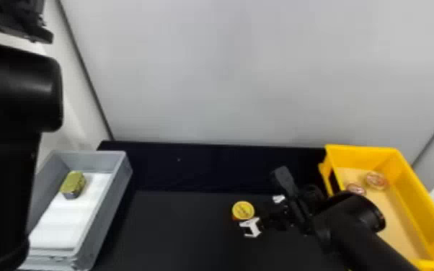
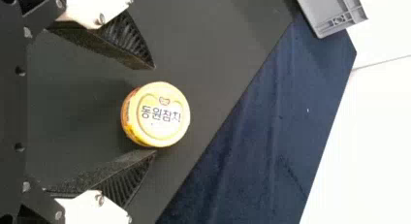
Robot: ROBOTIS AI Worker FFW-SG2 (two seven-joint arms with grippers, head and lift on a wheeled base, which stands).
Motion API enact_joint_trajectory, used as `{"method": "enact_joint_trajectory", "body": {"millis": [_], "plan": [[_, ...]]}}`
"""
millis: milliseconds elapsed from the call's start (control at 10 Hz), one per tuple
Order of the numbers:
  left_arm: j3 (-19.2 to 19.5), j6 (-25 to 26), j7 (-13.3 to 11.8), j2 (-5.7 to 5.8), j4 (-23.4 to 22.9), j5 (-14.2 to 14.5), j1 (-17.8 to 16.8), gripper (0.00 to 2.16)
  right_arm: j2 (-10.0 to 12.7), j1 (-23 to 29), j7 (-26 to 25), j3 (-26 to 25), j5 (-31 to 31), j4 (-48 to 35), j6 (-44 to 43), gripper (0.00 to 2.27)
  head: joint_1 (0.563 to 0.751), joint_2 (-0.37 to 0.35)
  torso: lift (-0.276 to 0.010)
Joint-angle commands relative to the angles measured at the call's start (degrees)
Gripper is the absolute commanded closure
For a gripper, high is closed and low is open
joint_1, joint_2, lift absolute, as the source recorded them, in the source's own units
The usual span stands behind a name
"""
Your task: Pick up the round yellow can and place it in the yellow rectangular box
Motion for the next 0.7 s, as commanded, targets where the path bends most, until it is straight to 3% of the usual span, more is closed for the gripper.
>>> {"method": "enact_joint_trajectory", "body": {"millis": [0,200,600], "plan": [[-0.08,-0.07,0.0,-0.03,0.08,0.0,-0.06,0.15,0.02,-0.04,-0.54,0.26,0.01,0.01,-0.1,0.31,0.663,0.054,-0.01],[-0.08,-0.07,0.0,-0.03,0.08,0.0,-0.06,0.15,0.02,-0.04,-0.63,0.35,0.01,0.01,-0.28,0.61,0.663,0.054,-0.01],[-0.08,-0.07,0.0,-0.03,0.08,0.0,0.12,0.15,-0.07,-0.04,-0.1,0.44,0.09,0.01,-0.54,0.66,0.663,0.054,-0.01]]}}
